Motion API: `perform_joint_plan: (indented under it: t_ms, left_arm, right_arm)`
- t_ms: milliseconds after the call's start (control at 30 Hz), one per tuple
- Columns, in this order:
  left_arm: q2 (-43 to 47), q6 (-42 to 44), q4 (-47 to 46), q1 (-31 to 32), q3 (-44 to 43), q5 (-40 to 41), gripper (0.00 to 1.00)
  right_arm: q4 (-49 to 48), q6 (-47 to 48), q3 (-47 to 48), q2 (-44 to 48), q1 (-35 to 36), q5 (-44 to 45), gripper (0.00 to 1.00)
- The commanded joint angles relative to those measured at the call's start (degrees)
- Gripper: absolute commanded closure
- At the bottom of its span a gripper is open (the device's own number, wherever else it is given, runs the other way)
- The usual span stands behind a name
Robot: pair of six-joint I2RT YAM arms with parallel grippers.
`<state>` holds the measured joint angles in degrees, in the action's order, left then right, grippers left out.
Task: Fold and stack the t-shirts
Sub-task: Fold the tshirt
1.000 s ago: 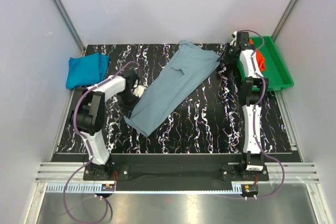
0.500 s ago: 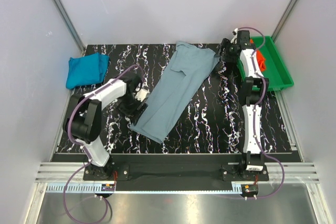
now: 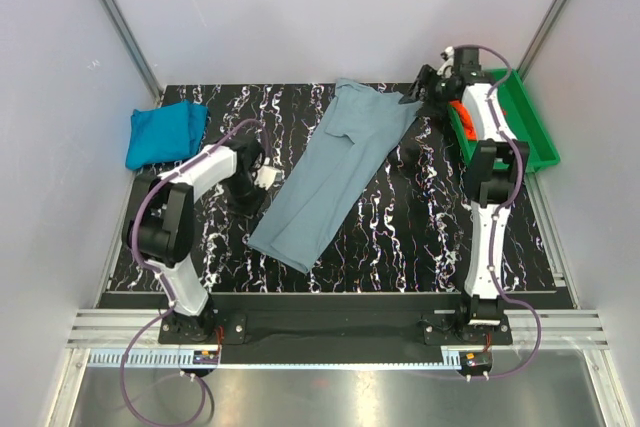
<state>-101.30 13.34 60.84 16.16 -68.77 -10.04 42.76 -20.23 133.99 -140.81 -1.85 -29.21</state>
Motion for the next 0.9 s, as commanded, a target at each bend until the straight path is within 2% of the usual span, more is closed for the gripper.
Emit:
perform_joint_plan:
  t_ms: [0, 33, 200, 333, 667, 867]
  left_arm:
    - [0.4, 0.6, 2.6, 0.1, -5.7, -4.5, 0.94]
    - [0.3, 0.6, 3.8, 0.2, -8.2, -5.5, 1.00]
    - [-2.3, 1.7, 6.4, 0.4, -13.2, -7.5, 1.00]
    - [-5.9, 2.0, 7.0, 0.4, -15.6, -12.3, 1.00]
    - [-13.3, 1.8, 4.6, 1.9, -14.0, -13.9, 1.00]
    - [-17.8, 0.1, 3.6, 2.2, -15.2, -13.4, 1.00]
  right_arm:
    - [-2.0, -5.2, -3.6, 1.6, 5.5, -9.3, 0.25]
    - [-2.4, -5.4, -3.9, 1.2, 6.1, -10.6, 0.26]
    - [-2.7, -6.0, -3.0, -2.6, 9.7, -10.4, 0.27]
    - [-2.4, -5.4, -1.6, -4.9, 10.5, -9.0, 0.27]
    - [-1.1, -3.9, -3.1, -4.7, 9.5, -8.0, 0.27]
    - [0.9, -1.7, -1.1, -7.2, 9.0, -2.9, 0.27]
